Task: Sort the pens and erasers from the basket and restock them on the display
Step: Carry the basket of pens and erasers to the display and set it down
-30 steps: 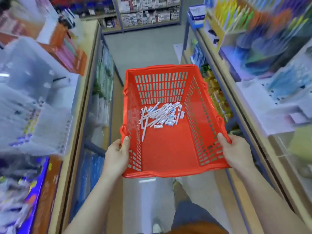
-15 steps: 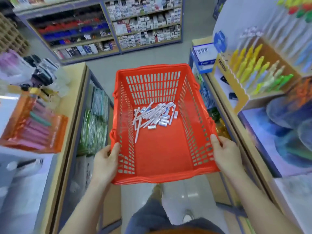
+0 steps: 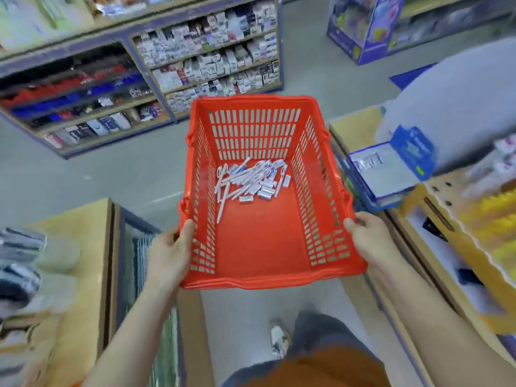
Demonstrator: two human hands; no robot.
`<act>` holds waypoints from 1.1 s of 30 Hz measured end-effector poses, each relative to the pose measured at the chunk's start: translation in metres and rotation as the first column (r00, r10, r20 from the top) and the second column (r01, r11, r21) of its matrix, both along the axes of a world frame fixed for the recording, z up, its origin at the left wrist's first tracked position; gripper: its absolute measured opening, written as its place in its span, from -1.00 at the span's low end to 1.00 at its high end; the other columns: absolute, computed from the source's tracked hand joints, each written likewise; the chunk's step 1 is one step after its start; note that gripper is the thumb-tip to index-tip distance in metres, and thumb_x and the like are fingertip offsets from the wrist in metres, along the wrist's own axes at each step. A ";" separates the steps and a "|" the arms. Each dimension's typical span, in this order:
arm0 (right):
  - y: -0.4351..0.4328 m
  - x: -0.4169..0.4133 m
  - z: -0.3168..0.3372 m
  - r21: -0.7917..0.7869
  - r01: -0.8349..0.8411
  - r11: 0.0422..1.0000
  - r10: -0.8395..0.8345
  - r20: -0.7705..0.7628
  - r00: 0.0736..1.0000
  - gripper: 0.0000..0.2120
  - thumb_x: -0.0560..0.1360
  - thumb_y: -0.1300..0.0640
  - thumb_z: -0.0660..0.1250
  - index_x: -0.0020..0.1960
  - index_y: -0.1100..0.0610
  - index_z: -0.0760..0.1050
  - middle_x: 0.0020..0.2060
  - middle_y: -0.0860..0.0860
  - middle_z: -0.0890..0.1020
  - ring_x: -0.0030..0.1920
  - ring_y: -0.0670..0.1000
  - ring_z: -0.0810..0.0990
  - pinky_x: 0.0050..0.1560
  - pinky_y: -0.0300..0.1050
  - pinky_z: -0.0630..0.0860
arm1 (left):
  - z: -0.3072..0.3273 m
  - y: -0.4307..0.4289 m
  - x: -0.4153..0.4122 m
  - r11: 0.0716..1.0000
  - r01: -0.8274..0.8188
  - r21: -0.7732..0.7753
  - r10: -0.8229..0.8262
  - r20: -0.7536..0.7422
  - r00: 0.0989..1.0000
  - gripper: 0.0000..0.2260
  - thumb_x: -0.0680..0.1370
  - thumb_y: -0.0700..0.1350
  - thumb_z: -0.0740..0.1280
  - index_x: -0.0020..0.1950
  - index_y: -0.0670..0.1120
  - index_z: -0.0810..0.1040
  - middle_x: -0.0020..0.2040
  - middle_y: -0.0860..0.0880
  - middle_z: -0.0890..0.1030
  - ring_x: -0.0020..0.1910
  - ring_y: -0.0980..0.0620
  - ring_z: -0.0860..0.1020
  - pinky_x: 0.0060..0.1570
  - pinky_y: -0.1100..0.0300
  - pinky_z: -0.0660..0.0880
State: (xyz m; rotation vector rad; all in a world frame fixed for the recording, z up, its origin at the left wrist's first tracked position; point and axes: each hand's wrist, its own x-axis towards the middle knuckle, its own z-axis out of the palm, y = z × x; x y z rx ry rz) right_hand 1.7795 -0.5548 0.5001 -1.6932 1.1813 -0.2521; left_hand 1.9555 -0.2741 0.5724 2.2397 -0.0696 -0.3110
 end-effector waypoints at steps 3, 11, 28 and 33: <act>-0.027 0.061 -0.008 0.057 0.110 0.992 -0.111 0.019 0.994 -0.87 0.48 0.15 0.33 -0.04 0.21 0.50 -0.16 0.13 0.63 -0.14 0.10 0.61 -0.08 -0.02 0.53 | 0.001 -0.042 0.072 0.998 0.059 -0.011 -0.059 -0.016 0.998 -0.51 0.45 0.25 0.21 -0.21 -0.18 0.61 -0.30 -0.09 0.68 -0.24 -0.08 0.66 -0.09 -0.11 0.57; -0.117 0.212 -0.038 0.143 0.319 0.937 -0.333 0.089 0.939 -0.65 0.39 -0.23 0.28 -0.24 0.07 0.45 -0.27 0.10 0.66 -0.22 0.15 0.66 -0.11 0.15 0.60 | -0.018 -0.177 0.252 0.980 0.197 0.009 -0.197 -0.015 0.980 -0.69 0.61 -0.03 0.22 -0.14 -0.22 0.59 -0.23 -0.27 0.64 -0.33 -0.12 0.60 -0.44 0.27 0.54; -0.296 0.421 -0.100 0.045 0.803 0.595 -0.799 -0.075 0.596 -0.59 0.48 -0.19 0.23 -0.10 0.11 0.66 -0.31 0.04 0.70 -0.20 0.14 0.68 -0.07 0.11 0.59 | -0.082 -0.521 0.556 0.691 0.713 0.116 -0.675 -0.249 0.695 -0.47 0.51 0.30 0.18 -0.11 -0.18 0.58 -0.22 -0.12 0.69 -0.15 -0.18 0.66 -0.08 -0.10 0.58; -0.341 0.451 -0.137 -0.039 0.918 0.394 -0.912 -0.140 0.385 -0.70 0.54 -0.03 0.28 -0.14 0.17 0.65 -0.33 0.08 0.68 -0.26 0.10 0.65 -0.15 0.07 0.58 | -0.137 -0.648 0.594 0.509 0.859 0.056 -0.772 -0.411 0.485 -0.65 0.54 0.11 0.23 -0.07 -0.16 0.62 -0.15 -0.15 0.69 -0.14 -0.18 0.66 -0.01 -0.11 0.58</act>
